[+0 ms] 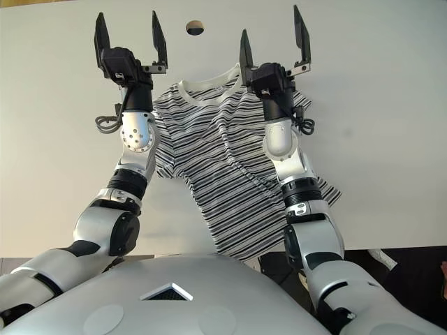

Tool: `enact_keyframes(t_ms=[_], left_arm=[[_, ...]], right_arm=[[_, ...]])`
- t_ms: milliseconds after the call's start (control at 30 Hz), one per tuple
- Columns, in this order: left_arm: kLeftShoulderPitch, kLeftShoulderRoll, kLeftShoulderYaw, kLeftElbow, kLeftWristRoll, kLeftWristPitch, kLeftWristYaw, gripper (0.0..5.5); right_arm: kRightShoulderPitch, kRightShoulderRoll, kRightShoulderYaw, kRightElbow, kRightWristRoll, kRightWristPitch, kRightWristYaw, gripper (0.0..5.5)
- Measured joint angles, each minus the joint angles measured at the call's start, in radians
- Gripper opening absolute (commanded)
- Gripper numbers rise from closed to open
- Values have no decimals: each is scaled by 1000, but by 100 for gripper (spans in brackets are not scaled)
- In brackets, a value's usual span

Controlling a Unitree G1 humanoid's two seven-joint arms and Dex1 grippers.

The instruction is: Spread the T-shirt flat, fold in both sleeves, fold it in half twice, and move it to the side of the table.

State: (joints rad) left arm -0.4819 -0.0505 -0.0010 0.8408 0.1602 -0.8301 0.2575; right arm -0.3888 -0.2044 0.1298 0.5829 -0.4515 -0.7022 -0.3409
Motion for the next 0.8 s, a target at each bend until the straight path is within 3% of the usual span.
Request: enact_keyframes(t_ms=[533, 800], left_arm=[[-1, -10, -2, 23, -9, -81, -29, 492], [-4, 11, 15, 29, 18, -90, 15, 492]], right_arm=[[1, 29, 29, 35, 21, -42, -5, 454], [-5, -38, 0, -8, 22, -38, 9, 454]])
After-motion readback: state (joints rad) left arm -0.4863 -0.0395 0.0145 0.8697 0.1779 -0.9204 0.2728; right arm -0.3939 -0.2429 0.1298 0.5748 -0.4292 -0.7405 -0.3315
